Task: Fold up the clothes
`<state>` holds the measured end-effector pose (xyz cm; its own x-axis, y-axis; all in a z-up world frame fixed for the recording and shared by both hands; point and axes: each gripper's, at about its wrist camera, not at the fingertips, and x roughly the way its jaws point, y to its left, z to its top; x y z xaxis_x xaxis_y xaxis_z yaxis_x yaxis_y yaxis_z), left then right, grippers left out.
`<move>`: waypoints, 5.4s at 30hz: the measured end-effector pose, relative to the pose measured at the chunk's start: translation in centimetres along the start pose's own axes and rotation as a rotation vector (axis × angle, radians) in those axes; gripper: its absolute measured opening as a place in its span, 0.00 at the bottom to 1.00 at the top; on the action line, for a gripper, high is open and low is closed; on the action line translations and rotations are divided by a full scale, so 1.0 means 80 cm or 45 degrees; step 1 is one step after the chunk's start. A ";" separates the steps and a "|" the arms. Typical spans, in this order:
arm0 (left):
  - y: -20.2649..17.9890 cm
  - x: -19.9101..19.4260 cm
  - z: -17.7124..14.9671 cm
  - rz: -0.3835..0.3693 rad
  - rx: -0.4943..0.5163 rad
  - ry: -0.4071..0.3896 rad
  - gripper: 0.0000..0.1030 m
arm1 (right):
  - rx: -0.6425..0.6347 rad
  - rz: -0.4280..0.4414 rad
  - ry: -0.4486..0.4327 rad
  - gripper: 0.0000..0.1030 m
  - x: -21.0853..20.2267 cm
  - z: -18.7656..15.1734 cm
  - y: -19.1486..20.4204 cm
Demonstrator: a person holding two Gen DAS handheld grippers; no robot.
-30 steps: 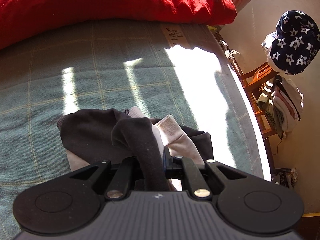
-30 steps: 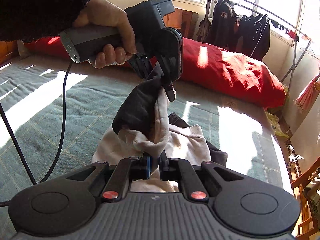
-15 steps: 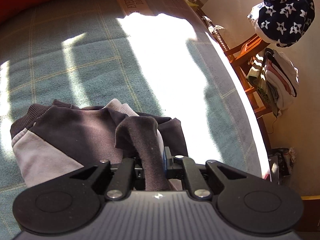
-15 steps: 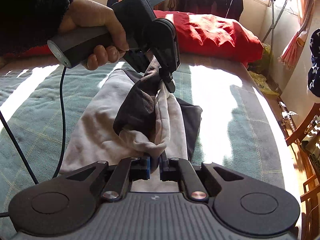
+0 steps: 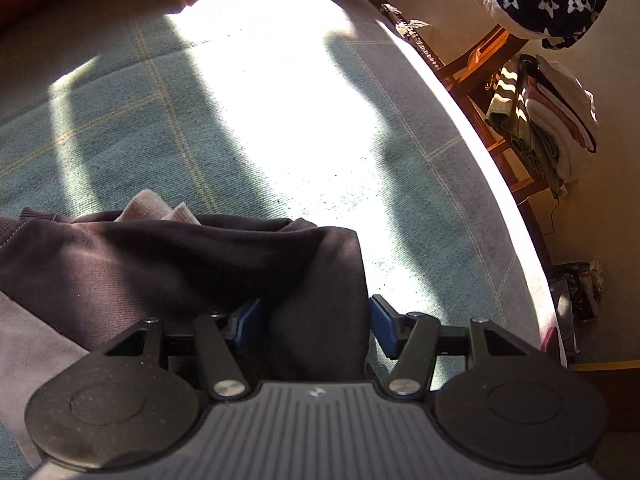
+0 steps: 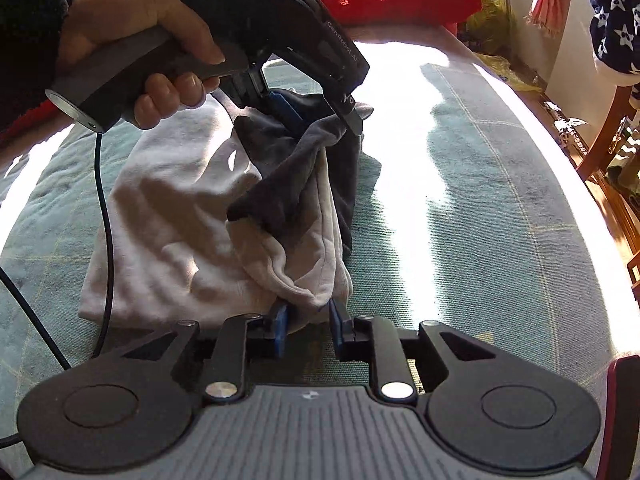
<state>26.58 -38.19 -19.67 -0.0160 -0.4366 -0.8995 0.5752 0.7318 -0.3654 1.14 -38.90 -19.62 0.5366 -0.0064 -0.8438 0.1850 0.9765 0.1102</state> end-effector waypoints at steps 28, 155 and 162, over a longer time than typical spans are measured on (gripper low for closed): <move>0.061 -0.124 -0.157 0.082 0.127 -0.227 0.76 | -0.172 -0.041 0.013 0.79 -0.031 -0.031 0.003; 0.084 -0.128 -0.209 -0.242 0.313 -0.222 0.77 | -0.052 0.449 0.109 0.01 0.074 0.066 -0.054; 0.077 -0.084 -0.263 -0.347 0.399 0.028 0.77 | -0.095 0.387 0.138 0.09 0.060 0.070 -0.038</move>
<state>13.02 -19.75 -20.91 -0.2174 -0.5786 -0.7861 0.7687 0.3948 -0.5032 7.76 -43.08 -21.09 0.4666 0.3068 -0.8296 -0.0334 0.9434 0.3301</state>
